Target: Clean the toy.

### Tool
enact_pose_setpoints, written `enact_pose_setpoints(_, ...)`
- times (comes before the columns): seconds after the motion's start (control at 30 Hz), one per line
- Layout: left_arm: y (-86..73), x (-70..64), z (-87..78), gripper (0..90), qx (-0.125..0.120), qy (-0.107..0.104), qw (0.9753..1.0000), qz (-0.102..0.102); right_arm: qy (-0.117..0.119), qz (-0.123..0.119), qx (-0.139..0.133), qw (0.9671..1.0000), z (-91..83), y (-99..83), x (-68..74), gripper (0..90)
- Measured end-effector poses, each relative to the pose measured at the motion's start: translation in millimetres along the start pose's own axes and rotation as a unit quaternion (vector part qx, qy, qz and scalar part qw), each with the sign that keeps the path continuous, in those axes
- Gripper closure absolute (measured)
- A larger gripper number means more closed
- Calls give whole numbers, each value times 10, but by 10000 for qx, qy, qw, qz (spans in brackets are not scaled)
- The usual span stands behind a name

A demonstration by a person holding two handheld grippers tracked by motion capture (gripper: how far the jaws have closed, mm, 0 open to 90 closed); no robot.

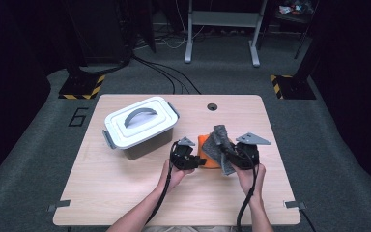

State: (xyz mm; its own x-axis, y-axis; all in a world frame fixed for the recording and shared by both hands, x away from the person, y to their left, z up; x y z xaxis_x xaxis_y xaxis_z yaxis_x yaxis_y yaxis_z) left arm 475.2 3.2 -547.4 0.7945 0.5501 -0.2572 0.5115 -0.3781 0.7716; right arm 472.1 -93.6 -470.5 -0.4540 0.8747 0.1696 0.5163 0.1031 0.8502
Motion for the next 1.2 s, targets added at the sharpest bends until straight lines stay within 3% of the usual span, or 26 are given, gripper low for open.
enact_pose_setpoints(0.13, -8, 6, -4, 758, 24, 14, 10000, -29, -178, -390, 204, 9989, 154, -52, 81, 705)
enact_pose_setpoints(0.2, -7, 7, -2, 758, -1, -1, 10000, -46, -336, -461, 211, 9981, 178, -69, 63, 706)
enact_pose_setpoints(0.33, 1, -1, 6, 758, -22, -9, 10000, -26, -420, -419, 206, 9980, 154, -83, -20, 706)
enact_pose_setpoints(0.73, 0, -9, 8, 757, -2, -31, 10000, -39, -709, 110, 279, 9970, 84, -228, -489, 704)
enact_pose_setpoints(1.07, 14, -10, 19, 753, -55, -36, 10000, -26, -764, 605, 478, 9941, 201, -418, -793, 704)
enact_pose_setpoints(1.17, 18, -17, 15, 738, -67, -43, 9999, 86, -760, 653, 486, 9938, 210, -428, -801, 705)
enact_pose_setpoints(1.2, 16, -19, 8, 723, -60, 11, 9996, 292, -777, 649, 487, 9937, 209, -427, -801, 705)
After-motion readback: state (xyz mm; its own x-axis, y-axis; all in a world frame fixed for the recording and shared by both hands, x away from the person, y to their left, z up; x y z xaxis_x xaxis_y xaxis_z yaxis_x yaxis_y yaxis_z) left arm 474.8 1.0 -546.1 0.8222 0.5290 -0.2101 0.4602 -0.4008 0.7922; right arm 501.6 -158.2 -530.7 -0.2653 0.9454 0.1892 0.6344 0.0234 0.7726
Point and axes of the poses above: each handheld gripper's, and its own axes: z roughly forward along the jaws, y roughly out of its top, x roughly to its left, the point moved 10 cm from there along z, roughly forward along the jaws, and after that the axes turned 6 degrees about z, right-handed, at the moved point
